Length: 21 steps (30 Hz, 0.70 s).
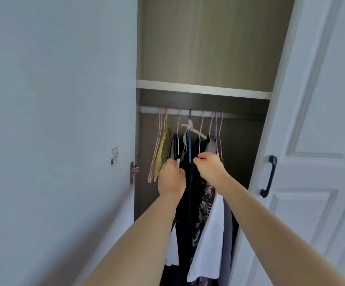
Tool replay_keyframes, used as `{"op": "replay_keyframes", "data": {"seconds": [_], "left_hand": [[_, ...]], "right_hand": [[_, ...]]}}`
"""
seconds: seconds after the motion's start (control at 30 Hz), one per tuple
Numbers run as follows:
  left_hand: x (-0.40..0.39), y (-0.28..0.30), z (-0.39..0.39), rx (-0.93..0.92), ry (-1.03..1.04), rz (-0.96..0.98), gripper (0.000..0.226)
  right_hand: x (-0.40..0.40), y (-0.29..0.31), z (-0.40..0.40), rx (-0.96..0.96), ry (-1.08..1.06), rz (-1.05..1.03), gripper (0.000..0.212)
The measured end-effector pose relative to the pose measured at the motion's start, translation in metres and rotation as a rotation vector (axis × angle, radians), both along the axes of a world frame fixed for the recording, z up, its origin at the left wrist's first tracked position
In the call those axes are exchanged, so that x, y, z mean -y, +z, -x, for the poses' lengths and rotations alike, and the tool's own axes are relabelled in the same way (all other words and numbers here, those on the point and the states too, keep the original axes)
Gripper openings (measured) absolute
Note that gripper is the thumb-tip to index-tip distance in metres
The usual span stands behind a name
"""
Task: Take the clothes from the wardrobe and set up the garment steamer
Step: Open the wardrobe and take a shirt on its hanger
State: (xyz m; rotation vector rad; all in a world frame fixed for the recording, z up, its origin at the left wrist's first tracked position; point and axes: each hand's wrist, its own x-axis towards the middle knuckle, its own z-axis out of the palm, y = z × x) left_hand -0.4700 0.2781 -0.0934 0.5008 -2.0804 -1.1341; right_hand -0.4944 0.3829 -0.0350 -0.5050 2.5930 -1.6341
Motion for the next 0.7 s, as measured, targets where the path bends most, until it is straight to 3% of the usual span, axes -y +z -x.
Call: {"op": "replay_keyframes", "data": {"seconds": [0.07, 0.23, 0.47, 0.7], "left_hand": [[0.006, -0.008, 0.013, 0.039, 0.016, 0.013, 0.014], [0.016, -0.015, 0.041, 0.069, -0.003, -0.005, 0.023], [0.030, -0.018, 0.068, 0.009, -0.025, -0.048, 0.029], [0.041, -0.009, 0.090, -0.066, -0.021, -0.076, 0.032]], "right_hand": [[0.007, -0.002, 0.018, 0.010, 0.003, 0.006, 0.044], [0.025, -0.011, 0.048, -0.040, -0.001, -0.033, 0.050], [0.041, -0.027, 0.073, 0.029, 0.023, -0.075, 0.048], [0.056, -0.040, 0.091, -0.037, -0.056, 0.010, 0.030]]}}
